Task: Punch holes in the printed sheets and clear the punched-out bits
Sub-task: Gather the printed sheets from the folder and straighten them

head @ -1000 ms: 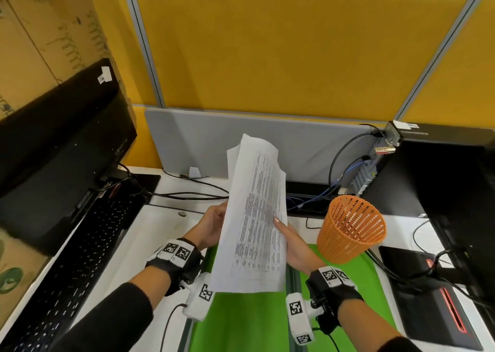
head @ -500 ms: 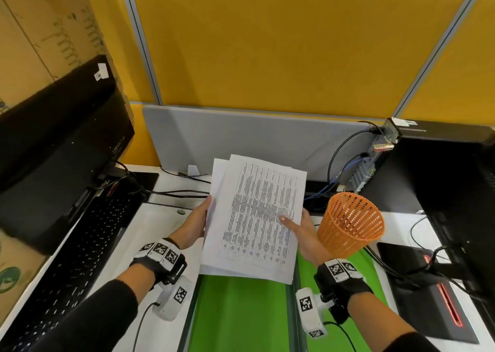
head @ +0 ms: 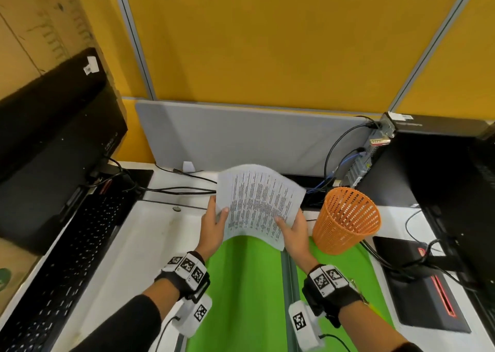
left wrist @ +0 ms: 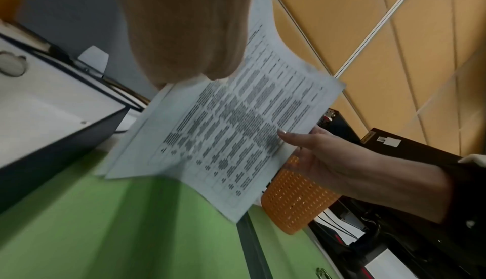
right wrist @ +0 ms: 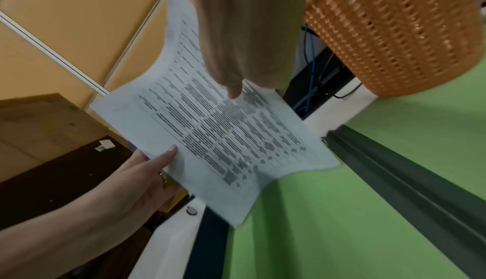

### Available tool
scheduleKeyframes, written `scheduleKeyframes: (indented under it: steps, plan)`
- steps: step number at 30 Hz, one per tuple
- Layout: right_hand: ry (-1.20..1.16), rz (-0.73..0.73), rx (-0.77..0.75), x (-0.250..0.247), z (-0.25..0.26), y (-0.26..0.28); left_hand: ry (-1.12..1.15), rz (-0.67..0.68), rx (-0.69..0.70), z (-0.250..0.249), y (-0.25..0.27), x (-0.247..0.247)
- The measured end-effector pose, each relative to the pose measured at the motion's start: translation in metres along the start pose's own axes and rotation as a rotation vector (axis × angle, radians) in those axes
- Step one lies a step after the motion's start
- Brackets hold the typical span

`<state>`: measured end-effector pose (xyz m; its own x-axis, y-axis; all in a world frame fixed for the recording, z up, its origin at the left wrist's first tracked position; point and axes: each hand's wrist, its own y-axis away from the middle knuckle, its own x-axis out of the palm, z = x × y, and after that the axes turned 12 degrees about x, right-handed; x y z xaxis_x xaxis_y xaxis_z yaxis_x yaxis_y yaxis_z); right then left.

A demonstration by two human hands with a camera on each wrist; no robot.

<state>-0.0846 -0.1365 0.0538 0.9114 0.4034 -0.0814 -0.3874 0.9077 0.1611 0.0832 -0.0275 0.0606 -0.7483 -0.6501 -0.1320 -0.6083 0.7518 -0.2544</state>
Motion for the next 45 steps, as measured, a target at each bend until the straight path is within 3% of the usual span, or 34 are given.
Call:
scheduleKeyframes:
  steps: [5,9,13,25,31,33,40,45]
  plan:
    - [0.039,-0.024,0.087,0.004,-0.028,0.014,-0.018,-0.043,-0.101,0.024,0.021,0.01]
    - [0.031,-0.043,0.108,0.004,-0.027,0.012,0.015,-0.07,-0.072,0.015,0.016,0.009]
    - [-0.022,-0.033,0.074,0.001,-0.018,0.009,0.078,-0.032,-0.027,0.011,0.011,0.007]
    - [-0.02,-0.014,0.078,-0.002,-0.026,0.008,0.04,0.029,-0.116,0.025,0.022,0.006]
    - [0.081,-0.039,0.218,-0.003,-0.052,0.01,-0.002,0.027,-0.125,0.034,0.035,0.003]
    - [0.072,-0.037,0.197,-0.006,-0.054,0.009,-0.013,0.044,-0.122,0.025,0.031,0.004]
    - [0.096,-0.024,0.07,-0.031,-0.034,0.007,-0.033,0.12,-0.104,0.034,0.006,0.005]
    - [0.373,-0.027,0.168,-0.088,-0.051,0.023,0.003,0.139,-0.085,0.012,-0.002,0.016]
